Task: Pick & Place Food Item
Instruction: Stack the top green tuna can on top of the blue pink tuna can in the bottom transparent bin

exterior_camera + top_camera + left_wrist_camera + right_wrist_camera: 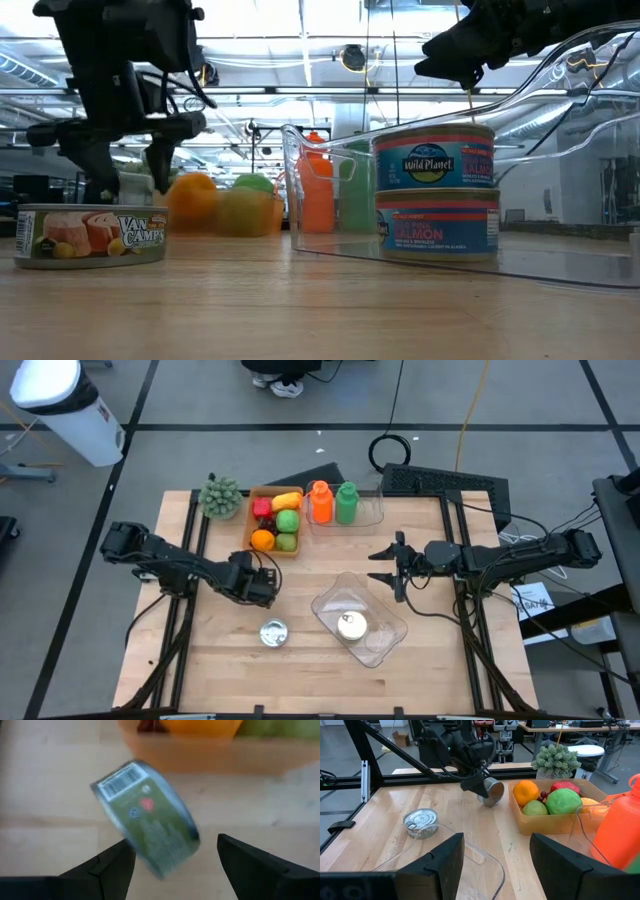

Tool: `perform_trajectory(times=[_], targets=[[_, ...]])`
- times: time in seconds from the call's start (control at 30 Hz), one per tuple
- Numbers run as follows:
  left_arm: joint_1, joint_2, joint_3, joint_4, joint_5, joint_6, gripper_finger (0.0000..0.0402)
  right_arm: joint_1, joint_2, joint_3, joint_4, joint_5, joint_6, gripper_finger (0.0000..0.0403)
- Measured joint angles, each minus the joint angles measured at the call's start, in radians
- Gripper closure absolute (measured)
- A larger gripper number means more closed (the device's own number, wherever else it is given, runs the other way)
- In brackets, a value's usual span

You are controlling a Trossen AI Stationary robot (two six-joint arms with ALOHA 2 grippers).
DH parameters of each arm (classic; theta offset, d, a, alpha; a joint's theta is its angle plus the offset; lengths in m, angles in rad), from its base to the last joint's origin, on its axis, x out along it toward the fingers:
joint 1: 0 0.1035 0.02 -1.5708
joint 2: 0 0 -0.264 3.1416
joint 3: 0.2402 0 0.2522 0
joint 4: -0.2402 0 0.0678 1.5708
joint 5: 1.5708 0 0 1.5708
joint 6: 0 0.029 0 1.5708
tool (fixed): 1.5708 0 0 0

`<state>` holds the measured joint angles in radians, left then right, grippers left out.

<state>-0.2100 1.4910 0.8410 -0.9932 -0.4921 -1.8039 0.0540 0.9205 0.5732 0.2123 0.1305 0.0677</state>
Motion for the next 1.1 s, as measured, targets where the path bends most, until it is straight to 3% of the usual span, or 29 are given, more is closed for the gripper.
perform_trajectory(times=[0.1, 0.2, 0.43, 0.63, 0.87, 1.1], targets=[[-0.009, 0.0, 0.0, 0.013, -0.083, -0.034, 0.0117, 0.0, 0.0, 0.0, 0.0, 0.0, 0.0, 0.019], [-0.01, 0.002, 0.0, 0.045, -0.088, 0.005, 0.0117, 0.0, 0.0, 0.0, 0.0, 0.0, 0.0, 0.019], [0.036, 0.003, 0.0, 0.057, -0.045, 0.007, 0.0117, 0.0, 0.0, 0.0, -0.001, 0.0, -0.001, 0.019], [0.053, -0.001, 0.01, 0.08, 0.036, 0.145, 0.0117, 0.0, 0.0, 0.0, -0.04, -0.002, 0.0, 0.019], [0.067, -0.05, 0.135, 0.013, 0.06, 0.53, 0.0117, 0.0, 0.0, -0.032, -0.039, -0.001, 0.026, 0.019], [0.1, -0.061, 0.211, 0.001, 0.099, 1.264, 0.0117, 0.0, 0.0, -0.039, -0.037, -0.003, 0.035, 0.019]])
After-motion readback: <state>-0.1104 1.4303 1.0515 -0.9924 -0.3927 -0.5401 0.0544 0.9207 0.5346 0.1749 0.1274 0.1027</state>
